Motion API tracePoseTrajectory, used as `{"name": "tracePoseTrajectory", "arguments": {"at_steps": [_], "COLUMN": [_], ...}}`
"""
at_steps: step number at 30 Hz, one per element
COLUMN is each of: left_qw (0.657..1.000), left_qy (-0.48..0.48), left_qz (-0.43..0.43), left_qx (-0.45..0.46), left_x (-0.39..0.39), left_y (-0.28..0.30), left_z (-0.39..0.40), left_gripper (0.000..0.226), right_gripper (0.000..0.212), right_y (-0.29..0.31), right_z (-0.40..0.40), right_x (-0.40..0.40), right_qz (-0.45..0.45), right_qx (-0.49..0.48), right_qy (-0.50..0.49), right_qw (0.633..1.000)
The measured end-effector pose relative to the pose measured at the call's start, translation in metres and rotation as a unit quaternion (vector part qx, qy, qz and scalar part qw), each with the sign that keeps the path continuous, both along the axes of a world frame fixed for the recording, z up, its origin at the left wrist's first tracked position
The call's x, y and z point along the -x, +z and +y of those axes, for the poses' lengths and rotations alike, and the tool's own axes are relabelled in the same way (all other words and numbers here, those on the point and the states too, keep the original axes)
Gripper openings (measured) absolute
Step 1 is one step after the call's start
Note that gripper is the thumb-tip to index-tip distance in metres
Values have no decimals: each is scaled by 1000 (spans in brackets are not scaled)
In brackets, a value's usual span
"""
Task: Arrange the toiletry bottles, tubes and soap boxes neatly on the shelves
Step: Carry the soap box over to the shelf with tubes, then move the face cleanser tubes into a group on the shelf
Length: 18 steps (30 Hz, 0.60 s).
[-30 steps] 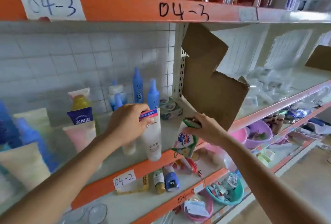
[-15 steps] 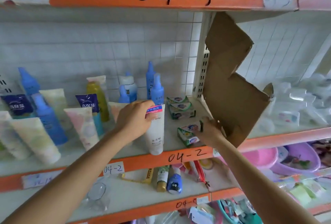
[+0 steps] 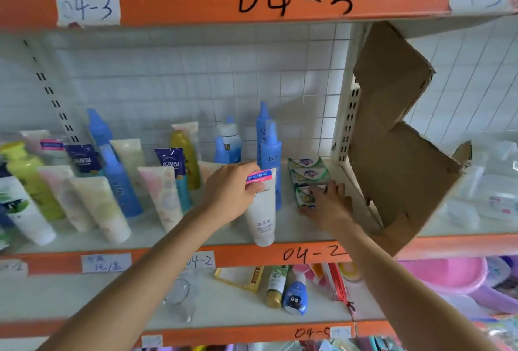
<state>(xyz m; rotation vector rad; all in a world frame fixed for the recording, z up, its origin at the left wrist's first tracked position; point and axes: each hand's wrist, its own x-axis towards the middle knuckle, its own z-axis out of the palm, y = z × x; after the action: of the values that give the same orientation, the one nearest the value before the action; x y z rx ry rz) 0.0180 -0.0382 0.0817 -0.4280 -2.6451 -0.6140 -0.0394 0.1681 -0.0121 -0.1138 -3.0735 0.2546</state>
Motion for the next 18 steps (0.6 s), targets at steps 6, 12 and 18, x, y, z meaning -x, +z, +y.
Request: {"name": "tracePoseTrajectory", "arguments": {"at_steps": [6, 12, 18], "left_qw": [1000, 999, 997], "left_qy": [-18, -37, -76], "left_qz": [-15, -23, -27], "left_qx": [4, 1, -18], "left_x": [-2, 2, 4], "left_y": [0, -3, -5], "left_z": [4, 4, 7], "left_gripper": [22, 18, 19], "right_gripper": [61, 39, 45], "right_y": [6, 58, 103], "right_z": [2, -4, -31], "right_x": [12, -8, -50], "right_qz": [-27, 43, -8], "right_qx": [-20, 137, 314], "right_qy": [9, 83, 291], "right_qw": [999, 986, 904]}}
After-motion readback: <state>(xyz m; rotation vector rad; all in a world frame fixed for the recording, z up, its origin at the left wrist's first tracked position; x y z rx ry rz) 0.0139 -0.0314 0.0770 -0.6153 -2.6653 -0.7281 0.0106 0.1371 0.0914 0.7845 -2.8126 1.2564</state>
